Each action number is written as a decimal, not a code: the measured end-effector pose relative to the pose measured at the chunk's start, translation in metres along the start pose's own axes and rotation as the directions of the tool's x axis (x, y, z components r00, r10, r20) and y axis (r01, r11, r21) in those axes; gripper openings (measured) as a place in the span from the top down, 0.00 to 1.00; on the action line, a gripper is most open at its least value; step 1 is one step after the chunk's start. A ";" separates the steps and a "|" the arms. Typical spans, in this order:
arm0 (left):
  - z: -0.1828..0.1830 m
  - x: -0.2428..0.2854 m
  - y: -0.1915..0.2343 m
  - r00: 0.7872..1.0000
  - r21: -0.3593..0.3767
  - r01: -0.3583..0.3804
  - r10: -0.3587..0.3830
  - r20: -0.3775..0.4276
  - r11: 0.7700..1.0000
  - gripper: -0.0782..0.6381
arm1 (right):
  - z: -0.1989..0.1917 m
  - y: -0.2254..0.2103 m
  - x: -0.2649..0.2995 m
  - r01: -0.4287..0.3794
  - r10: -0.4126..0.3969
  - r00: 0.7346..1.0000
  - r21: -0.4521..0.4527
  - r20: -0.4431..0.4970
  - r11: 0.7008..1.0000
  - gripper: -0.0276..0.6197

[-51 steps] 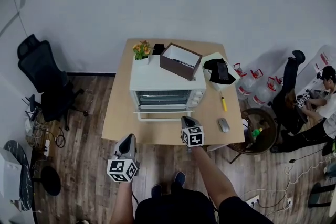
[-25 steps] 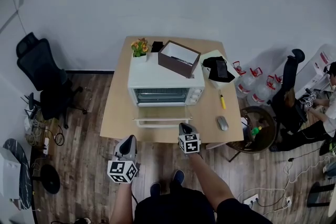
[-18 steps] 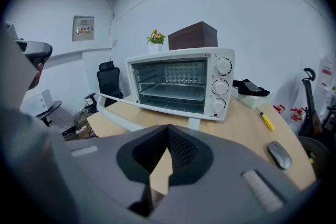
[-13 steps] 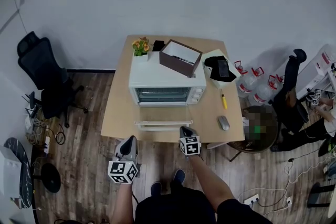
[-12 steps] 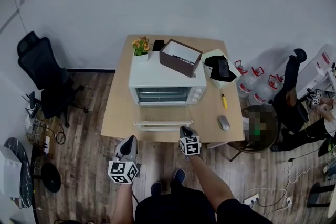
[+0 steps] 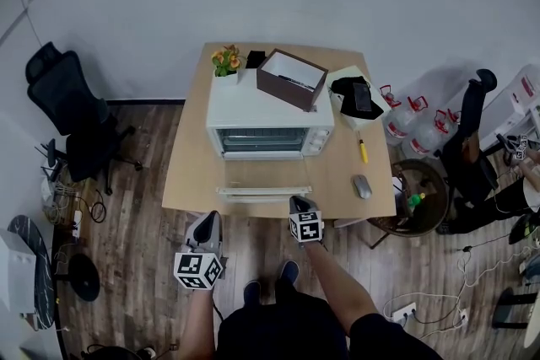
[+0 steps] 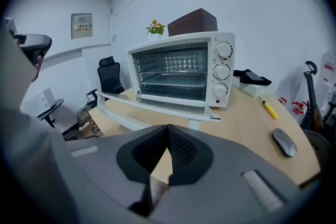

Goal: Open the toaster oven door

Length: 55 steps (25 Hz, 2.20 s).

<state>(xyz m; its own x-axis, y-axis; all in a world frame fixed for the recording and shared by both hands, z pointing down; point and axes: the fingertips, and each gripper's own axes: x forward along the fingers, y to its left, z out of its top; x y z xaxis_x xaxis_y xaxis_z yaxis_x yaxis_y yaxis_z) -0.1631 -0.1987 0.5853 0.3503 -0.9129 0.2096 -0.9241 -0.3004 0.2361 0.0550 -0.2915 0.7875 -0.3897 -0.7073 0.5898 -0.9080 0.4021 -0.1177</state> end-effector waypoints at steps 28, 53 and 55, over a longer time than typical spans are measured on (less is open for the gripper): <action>-0.017 -0.004 0.004 0.999 -0.013 -0.024 0.024 -0.044 1.000 0.90 | -0.057 -0.002 0.028 -0.018 0.027 0.991 0.066 -0.132 0.998 0.95; -0.032 -0.002 0.003 0.995 -0.018 -0.056 0.055 -0.080 0.998 0.90 | -0.092 -0.002 0.049 -0.038 0.065 0.977 0.136 -0.202 0.990 0.95; -0.031 -0.002 0.004 0.995 -0.016 -0.057 0.056 -0.081 0.998 0.90 | -0.093 -0.004 0.049 -0.035 0.062 0.977 0.130 -0.203 0.991 0.95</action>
<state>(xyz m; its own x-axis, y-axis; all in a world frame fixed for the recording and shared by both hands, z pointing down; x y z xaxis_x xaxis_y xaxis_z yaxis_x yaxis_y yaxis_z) -0.1626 -0.1896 0.6147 0.3093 -0.9029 0.2984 -0.9401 -0.2431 0.2389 0.0534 -0.2735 0.8912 -0.4054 -0.5485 0.7313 -0.9059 0.3480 -0.2412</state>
